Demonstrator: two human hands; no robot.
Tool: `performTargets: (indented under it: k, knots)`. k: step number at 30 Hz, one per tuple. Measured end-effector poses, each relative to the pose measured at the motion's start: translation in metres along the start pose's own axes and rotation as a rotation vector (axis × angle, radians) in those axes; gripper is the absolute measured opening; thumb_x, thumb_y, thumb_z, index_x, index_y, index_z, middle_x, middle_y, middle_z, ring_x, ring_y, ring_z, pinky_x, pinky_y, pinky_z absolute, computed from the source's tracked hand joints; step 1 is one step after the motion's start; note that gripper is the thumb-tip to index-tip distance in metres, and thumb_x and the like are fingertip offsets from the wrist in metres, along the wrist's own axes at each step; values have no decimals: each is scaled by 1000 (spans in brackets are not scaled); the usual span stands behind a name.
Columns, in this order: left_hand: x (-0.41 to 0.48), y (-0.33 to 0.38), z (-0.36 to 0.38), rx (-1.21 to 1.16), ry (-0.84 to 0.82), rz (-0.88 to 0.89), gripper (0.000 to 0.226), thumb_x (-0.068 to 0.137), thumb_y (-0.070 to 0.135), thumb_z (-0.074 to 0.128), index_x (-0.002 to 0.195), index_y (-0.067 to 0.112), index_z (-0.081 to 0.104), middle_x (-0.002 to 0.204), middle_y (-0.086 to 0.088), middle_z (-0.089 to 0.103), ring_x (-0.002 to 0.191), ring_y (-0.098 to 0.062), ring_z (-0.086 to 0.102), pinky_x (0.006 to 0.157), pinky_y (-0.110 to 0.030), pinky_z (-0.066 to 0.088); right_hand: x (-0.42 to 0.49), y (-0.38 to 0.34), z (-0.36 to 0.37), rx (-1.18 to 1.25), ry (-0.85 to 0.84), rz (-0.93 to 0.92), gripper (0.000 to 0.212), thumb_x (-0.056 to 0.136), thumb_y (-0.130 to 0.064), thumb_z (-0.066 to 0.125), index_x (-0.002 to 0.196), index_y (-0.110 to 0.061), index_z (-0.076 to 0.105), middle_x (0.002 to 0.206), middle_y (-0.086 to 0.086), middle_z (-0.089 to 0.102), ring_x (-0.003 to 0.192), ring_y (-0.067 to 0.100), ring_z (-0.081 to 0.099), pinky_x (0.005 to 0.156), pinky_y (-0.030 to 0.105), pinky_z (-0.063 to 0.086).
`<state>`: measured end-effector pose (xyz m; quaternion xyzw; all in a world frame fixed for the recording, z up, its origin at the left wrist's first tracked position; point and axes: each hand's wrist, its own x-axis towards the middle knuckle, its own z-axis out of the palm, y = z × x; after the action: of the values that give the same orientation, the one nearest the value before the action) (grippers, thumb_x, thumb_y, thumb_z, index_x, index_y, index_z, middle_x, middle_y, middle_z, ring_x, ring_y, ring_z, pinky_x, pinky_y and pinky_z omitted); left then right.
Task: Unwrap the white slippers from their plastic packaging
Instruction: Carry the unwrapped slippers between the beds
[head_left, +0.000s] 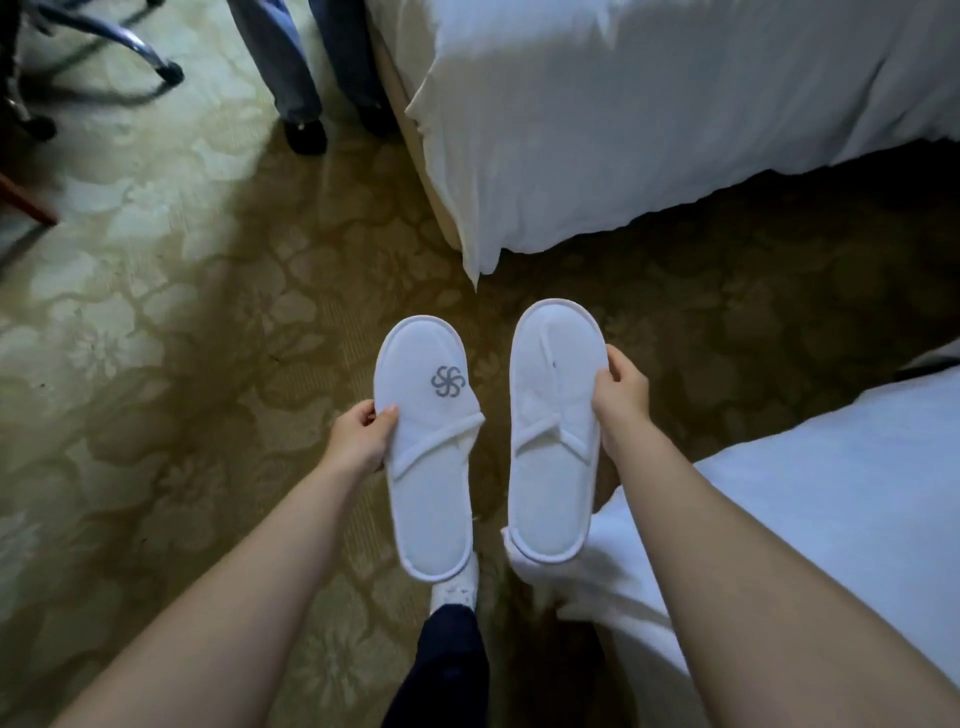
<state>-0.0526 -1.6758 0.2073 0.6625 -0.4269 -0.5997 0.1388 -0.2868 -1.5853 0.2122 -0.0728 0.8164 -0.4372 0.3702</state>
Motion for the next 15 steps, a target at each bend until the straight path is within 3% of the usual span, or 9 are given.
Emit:
performTargets:
  k: [3,8,12,15]
  knots:
    - [45,18,27,30,16,-6,12,94,20,51,103,13,54,105,-10,59,97,-25,57,96,-50,49,57,-16,12,5,30,-26,17,96,-27,46,102,-33,60,109,-2,65,99,16,63,86,38,56]
    - [104,15,86,33,-30,-28,20,94,19,51,112,11,55,109,-10,60,102,-28,60,97,-49,51,138,-6,12,-29,77,-14,28,97,-28,45,122,-28,58,119,1,63,107,17,62,89,41,55]
    - [151,-19,138,22,-84,-67,23,94,18,50,114,8,56,106,-8,62,86,-19,60,66,-28,51,199,37,7,-79,100,-24,32,97,-26,43,126,-27,56,125,0,60,111,16,57,94,40,52]
    - [182,-57,171,14,-104,-125,7,94,17,50,97,15,56,101,-6,62,76,-14,61,66,-31,52,241,79,7,-112,89,13,35,97,-27,43,131,-28,52,130,1,56,117,19,54,98,45,49]
